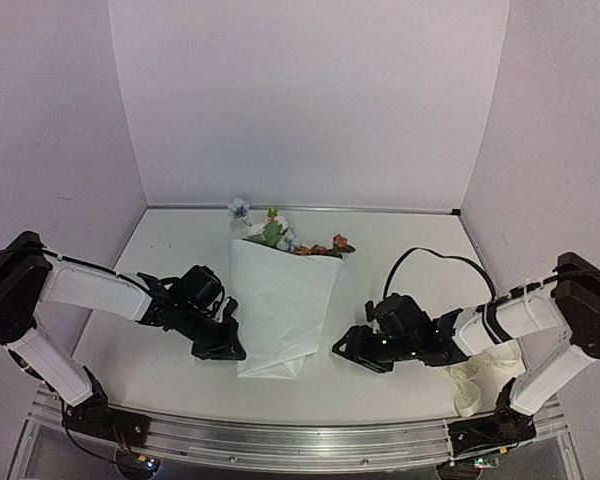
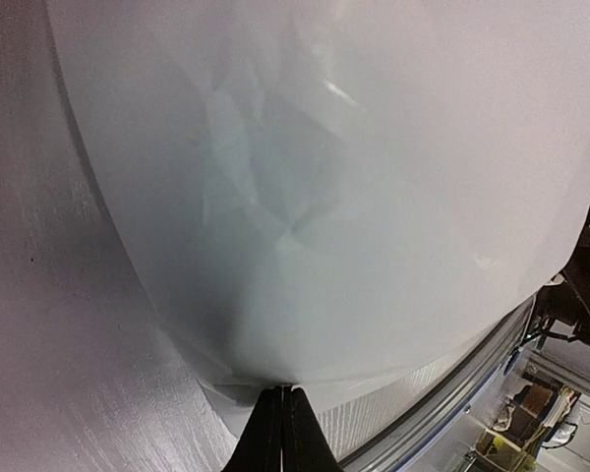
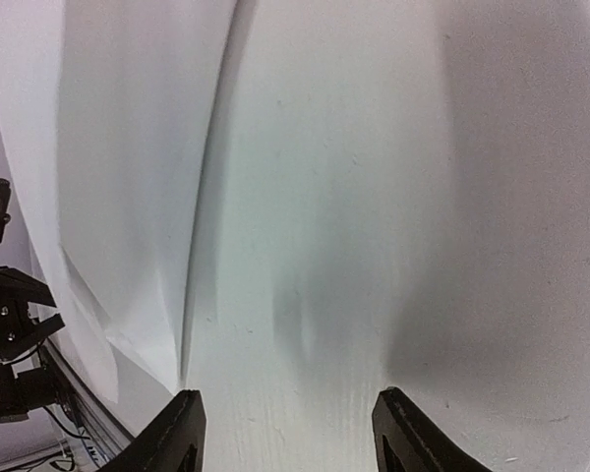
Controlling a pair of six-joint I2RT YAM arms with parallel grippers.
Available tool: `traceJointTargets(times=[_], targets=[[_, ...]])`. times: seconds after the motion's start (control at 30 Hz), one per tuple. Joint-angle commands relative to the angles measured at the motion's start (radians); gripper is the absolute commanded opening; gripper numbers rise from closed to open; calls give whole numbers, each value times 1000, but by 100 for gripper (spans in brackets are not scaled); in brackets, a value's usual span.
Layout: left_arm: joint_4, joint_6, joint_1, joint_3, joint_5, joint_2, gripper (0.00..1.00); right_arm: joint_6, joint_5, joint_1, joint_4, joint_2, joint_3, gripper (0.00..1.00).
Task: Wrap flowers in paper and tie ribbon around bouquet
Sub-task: Press the fold line on the 2/3-folded wrapping paper.
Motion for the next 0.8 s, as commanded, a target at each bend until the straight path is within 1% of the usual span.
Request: traceJointTargets(times=[0.0, 0.1, 0.23, 0.3, 0.43, 0.5, 0.57, 0.7, 0.77], targets=[[-4, 28, 17, 35, 12, 8, 4, -80, 28, 38, 54, -33, 66, 63], [-2, 29, 25, 32, 14, 4, 4, -121, 4, 61, 54, -5, 131, 69], [-2, 31, 31, 25, 16, -6, 3, -119, -20, 62, 53, 69, 206, 71], [-1, 31, 32, 23, 17, -11, 4, -111, -33, 62, 42, 114, 245, 70], [-4, 32, 35, 20, 18, -17, 3, -87, -62, 61, 25, 188, 310, 64], [-5, 32, 37, 19, 18, -20, 4, -77, -64, 60, 20, 207, 320, 59], [-6, 32, 38, 18, 18, -24, 4, -83, -65, 60, 12, 212, 326, 52], [-6, 36, 40, 15, 23, -30, 4, -120, -78, 49, -50, 225, 363, 30], [-5, 46, 40, 18, 34, -31, 3, -145, -118, 40, -75, 247, 396, 24]])
